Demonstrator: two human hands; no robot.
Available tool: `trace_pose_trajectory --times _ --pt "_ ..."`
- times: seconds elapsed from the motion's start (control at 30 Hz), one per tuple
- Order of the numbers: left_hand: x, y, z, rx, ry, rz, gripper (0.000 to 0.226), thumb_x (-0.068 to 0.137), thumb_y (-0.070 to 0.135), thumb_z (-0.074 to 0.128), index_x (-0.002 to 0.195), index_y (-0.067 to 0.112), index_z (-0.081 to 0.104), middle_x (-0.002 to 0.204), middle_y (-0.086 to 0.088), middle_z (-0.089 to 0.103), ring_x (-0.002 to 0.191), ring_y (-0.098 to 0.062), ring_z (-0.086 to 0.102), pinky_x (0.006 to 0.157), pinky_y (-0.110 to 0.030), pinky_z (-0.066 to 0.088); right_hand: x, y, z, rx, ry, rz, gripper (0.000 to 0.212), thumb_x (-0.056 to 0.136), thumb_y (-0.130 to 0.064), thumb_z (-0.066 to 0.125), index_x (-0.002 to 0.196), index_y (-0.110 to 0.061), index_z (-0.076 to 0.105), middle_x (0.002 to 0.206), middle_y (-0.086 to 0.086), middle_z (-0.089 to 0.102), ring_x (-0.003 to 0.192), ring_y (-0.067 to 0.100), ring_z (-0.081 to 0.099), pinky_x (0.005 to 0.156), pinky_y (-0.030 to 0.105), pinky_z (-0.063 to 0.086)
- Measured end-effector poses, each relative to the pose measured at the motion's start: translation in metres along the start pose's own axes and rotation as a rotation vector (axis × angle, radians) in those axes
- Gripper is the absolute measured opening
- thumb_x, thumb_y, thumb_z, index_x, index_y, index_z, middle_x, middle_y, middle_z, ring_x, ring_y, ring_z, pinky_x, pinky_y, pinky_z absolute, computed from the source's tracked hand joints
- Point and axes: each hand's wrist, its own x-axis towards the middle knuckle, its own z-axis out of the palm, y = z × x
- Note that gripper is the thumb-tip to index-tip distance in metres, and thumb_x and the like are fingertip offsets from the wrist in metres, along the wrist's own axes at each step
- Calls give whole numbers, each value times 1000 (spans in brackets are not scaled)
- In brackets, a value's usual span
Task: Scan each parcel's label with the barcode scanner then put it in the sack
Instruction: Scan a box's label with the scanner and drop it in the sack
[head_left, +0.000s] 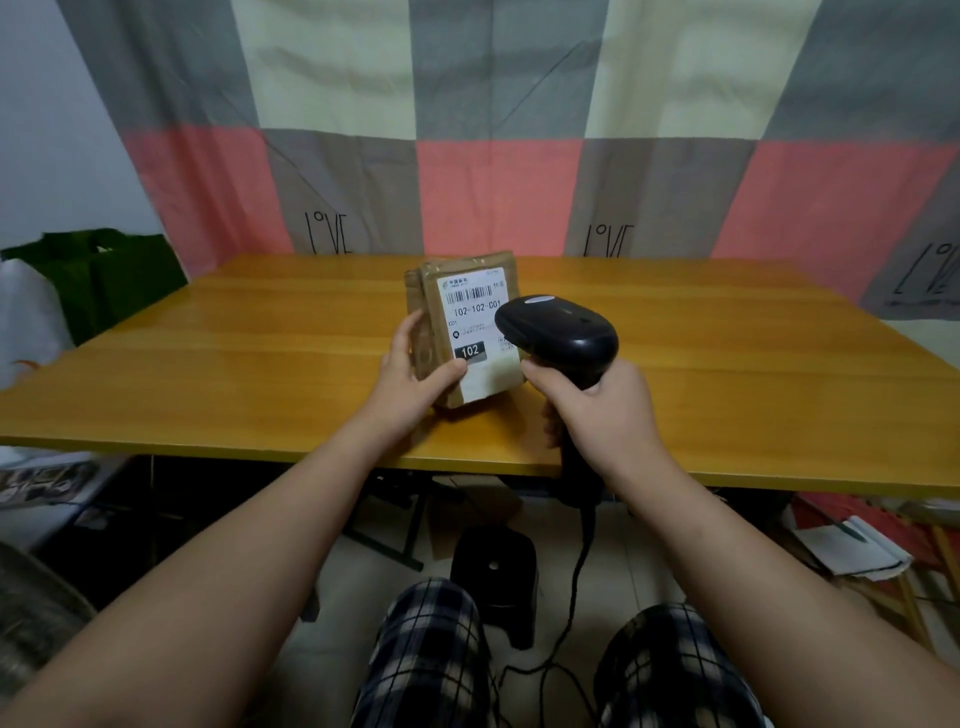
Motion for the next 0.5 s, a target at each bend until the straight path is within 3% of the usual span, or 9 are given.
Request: trace_pose_trajectory --times 0.2,0.33,0.5 --pt "5 0 1 -25 -27 -3 94 60 67 70 137 56 19 145 -6 33 130 -29 39 102 -53 44 0 -5 -2 -23 -46 -21 17 86 -24 71 72 -16 64 49 1 57 47 23 61 54 43 55" --pt "6 -1 1 -48 -26 -8 93 58 67 72 134 60 19 146 -6 32 130 -30 40 102 -54 44 0 -3 -4 -42 -42 -10 20 86 -25 71 78 -8 66 52 6 58 48 25 61 55 46 56" --pt "11 -6 4 -51 9 -7 88 56 69 74 127 68 22 140 -9 40 126 -29 46 103 -52 43 0 0 -5 -37 -26 -4 27 84 -24 72 67 -6 63 49 10 56 46 27 59 53 49 54"
